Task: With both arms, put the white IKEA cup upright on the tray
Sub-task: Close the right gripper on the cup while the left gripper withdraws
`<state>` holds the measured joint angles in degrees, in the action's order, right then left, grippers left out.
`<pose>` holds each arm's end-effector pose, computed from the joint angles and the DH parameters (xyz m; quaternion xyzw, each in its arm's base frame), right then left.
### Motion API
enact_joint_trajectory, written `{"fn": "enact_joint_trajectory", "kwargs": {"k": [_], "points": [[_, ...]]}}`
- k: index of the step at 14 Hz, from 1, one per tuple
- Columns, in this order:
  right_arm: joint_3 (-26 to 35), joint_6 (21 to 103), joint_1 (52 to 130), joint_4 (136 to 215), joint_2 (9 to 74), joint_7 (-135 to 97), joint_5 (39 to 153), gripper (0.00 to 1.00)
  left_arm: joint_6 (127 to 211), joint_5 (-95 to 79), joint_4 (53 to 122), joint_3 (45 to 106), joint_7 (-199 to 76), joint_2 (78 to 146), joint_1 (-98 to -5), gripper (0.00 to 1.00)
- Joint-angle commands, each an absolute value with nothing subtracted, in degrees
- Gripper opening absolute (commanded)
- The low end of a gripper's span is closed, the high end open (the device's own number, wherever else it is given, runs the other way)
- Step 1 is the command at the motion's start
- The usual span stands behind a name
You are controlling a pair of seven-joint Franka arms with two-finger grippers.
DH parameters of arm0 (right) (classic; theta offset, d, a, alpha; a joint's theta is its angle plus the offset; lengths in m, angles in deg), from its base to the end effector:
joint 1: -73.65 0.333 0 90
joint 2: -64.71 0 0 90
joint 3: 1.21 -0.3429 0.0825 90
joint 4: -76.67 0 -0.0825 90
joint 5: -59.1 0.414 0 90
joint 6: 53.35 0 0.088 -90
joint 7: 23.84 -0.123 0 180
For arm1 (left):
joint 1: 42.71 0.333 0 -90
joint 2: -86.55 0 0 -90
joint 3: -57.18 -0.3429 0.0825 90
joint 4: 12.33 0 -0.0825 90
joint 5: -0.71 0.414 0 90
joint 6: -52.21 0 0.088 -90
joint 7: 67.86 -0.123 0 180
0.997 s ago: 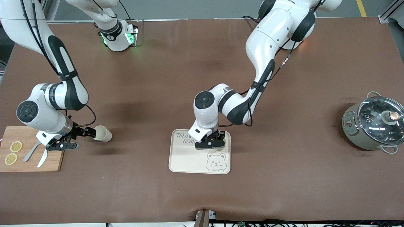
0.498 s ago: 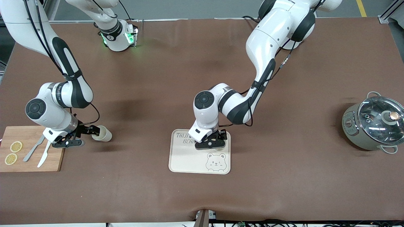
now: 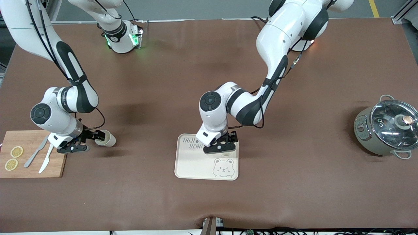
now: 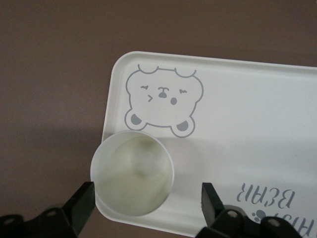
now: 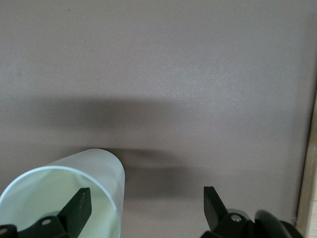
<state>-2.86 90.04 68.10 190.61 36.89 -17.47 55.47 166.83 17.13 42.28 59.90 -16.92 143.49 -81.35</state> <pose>0.6440 -0.0445 0.2033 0.9988 0.0449 0.0133 0.0138 0.6567 -0.5295 0.2600 -0.9926 -0.0383 -0.0992 0.0583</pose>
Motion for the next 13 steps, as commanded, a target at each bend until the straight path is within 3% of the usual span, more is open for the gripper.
{"fn": "enact_joint_trajectory", "kwargs": {"k": [1,4,6,10,13], "points": [[-3.3,90.8,67.7,190.8,36.9,-17.2,54.4,0.89,161.9,16.0,42.0,59.6,-18.9,140.6,-81.4,0.95],[-3.4,90.8,67.7,190.8,36.9,-17.3,54.5,0.48,156.3,13.3,42.1,59.4,-23.6,136.9,-80.3,0.95],[-3.4,90.8,67.8,190.8,36.9,-17.3,54.5,0.31,153.0,12.1,42.2,59.3,-26.6,134.2,-78.8,0.95],[-3.4,90.8,67.9,190.8,36.9,-17.3,54.5,0.02,151.8,10.6,43.4,59.2,-33.3,128.8,-75.0,0.95],[-3.4,90.7,67.9,190.8,36.9,-17.3,54.5,0.00,148.0,9.1,43.5,59.2,-41.9,125.6,-70.6,0.95]]}}
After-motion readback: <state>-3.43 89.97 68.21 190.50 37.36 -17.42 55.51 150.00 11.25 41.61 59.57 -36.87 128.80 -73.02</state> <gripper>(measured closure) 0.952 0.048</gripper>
